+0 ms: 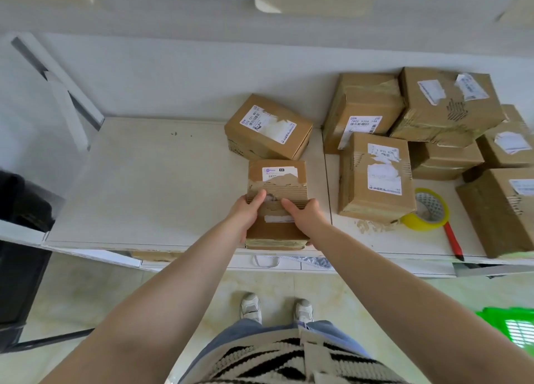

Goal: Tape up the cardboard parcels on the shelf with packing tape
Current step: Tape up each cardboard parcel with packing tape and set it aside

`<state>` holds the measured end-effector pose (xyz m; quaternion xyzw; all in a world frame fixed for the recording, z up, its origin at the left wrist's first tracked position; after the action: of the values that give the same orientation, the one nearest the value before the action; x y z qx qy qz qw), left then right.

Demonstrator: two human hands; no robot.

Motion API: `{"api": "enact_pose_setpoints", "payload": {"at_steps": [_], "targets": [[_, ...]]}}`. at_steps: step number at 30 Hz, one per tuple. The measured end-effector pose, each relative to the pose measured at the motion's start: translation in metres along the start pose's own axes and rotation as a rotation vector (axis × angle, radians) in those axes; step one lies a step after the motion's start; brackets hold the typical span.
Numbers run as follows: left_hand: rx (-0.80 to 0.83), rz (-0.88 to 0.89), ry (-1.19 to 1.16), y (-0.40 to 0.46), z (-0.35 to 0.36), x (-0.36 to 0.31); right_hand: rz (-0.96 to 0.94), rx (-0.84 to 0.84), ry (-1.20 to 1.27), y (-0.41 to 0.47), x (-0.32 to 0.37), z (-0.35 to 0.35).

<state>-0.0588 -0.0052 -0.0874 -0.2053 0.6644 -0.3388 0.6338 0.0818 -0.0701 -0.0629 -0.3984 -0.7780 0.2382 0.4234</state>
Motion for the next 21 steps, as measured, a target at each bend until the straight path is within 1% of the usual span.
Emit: {"api": "enact_pose_setpoints", "payload": {"at_steps": [3, 7, 9, 12, 13, 15, 17, 21], "targets": [[-0.080, 0.066, 0.096, -0.001, 0.000, -0.002, -0.019, 0.005, -0.006, 0.001, -0.001, -0.002], [-0.251, 0.228, 0.304, -0.010, 0.003, -0.012, -0.092, -0.011, -0.014, 0.001, -0.003, -0.010], [-0.328, 0.378, 0.363, -0.025, 0.014, -0.021, -0.118, -0.005, -0.030, -0.002, -0.004, -0.018], [-0.419, 0.606, 0.377, -0.051, 0.047, -0.034, -0.165, 0.008, -0.009, -0.005, -0.010, -0.035], [-0.421, 0.650, 0.372, -0.058, 0.061, -0.036, -0.191, -0.006, 0.018, -0.006, -0.012, -0.044], [-0.348, 0.691, 0.272, -0.066, 0.090, -0.036, -0.259, -0.078, 0.095, -0.006, -0.018, -0.067], [-0.234, 0.663, 0.154, -0.070, 0.120, -0.035, -0.300, -0.180, 0.181, -0.004, -0.028, -0.097], [-0.098, 0.601, 0.058, -0.075, 0.184, -0.034, -0.269, -0.339, 0.390, 0.013, -0.067, -0.162]]}}
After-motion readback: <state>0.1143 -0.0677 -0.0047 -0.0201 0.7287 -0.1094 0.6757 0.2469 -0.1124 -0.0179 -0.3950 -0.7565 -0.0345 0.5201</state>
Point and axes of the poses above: each hand's wrist, its own y-axis towards the middle knuckle, its own z-axis out of the palm, x = y × z, the point moved 4 cm from there along y, towards the middle knuckle, and after that the axes turned 13 degrees about -y, right-handed, at the moved point
